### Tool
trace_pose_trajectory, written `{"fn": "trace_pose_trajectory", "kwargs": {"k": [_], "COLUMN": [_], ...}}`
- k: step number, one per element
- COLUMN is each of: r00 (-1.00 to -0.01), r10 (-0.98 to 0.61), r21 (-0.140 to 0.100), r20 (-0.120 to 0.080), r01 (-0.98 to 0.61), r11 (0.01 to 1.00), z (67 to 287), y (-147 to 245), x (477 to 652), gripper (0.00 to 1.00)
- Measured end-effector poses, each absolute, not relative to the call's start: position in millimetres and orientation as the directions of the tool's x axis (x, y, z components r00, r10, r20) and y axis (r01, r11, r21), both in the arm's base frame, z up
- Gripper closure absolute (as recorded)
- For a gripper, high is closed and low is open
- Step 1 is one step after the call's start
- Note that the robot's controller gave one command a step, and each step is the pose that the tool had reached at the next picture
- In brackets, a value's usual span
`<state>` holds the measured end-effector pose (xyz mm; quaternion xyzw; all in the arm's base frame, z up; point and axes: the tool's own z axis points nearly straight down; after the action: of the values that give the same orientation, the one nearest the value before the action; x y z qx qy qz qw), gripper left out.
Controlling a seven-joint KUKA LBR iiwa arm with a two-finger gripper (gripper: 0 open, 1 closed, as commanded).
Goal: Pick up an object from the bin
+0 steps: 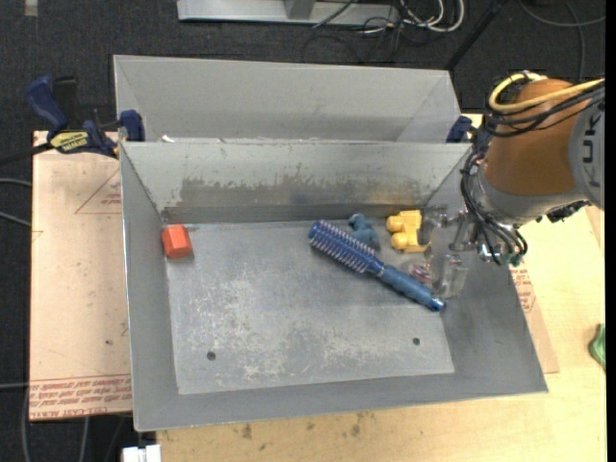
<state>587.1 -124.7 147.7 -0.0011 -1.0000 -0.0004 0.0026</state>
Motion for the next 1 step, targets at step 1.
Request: {"fn": "trace_pose_trajectory", "kwargs": {"k": [1], "r00": [-0.99], "r10": [0.138], "r21": [0.003], "r20": [0.006], "r01": [0.138], "r11": [0.99], "z": [66.4], "y": [-124.6], "x": [585.9], "gripper": [0.0]}}
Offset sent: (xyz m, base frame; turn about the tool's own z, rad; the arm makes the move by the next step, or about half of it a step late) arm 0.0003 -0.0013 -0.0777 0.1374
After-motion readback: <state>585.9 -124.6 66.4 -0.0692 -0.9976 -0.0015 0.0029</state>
